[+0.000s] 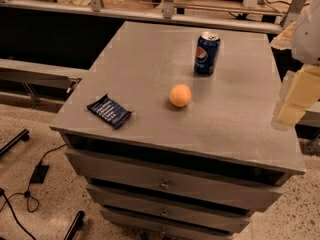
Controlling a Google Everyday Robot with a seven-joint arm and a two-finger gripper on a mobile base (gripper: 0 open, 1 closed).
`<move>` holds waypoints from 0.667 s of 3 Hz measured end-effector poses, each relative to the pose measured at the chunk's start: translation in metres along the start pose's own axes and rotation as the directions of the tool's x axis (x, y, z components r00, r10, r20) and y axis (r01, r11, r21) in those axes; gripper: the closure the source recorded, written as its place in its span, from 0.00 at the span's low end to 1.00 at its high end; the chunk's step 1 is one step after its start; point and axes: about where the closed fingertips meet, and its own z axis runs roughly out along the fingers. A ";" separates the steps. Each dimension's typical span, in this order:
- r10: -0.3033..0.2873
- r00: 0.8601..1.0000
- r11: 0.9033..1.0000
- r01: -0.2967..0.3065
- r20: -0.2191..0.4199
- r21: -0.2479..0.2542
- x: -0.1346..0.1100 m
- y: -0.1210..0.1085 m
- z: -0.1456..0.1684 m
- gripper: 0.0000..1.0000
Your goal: Move pepsi can near rxbar blueberry
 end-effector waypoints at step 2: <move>-0.011 1.000 1.000 0.010 0.018 0.030 -0.003 -0.024 0.001 0.00</move>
Offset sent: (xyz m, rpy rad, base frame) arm 0.0782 -0.0151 0.0138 0.0224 -0.0969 0.0276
